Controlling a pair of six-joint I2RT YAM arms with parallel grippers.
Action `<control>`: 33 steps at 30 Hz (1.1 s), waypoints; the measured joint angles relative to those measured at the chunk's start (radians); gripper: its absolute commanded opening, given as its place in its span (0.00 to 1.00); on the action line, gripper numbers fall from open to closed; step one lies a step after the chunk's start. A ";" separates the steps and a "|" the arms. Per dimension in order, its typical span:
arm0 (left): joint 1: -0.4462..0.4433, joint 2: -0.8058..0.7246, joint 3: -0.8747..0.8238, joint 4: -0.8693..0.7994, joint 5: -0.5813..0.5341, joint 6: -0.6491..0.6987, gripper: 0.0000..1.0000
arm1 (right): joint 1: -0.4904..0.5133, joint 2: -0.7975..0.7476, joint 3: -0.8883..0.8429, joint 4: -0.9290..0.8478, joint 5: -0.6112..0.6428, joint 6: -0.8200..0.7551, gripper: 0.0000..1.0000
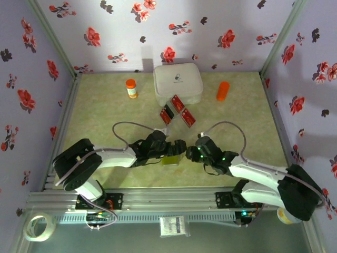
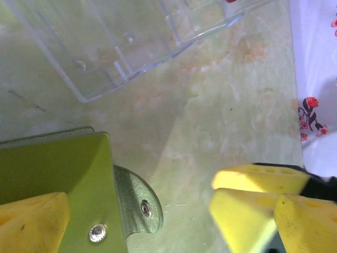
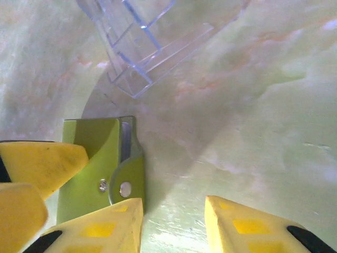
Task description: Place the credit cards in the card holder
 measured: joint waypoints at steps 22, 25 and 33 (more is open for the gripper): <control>0.043 -0.194 0.039 -0.174 -0.054 0.034 1.00 | 0.047 -0.006 0.122 -0.111 -0.041 0.021 0.22; 0.085 -0.265 0.040 -0.212 -0.053 0.044 1.00 | 0.103 0.044 0.196 -0.111 -0.031 0.021 0.21; 0.245 -0.536 0.021 -0.400 -0.072 0.060 1.00 | 0.204 0.296 0.439 -0.105 -0.022 -0.006 0.18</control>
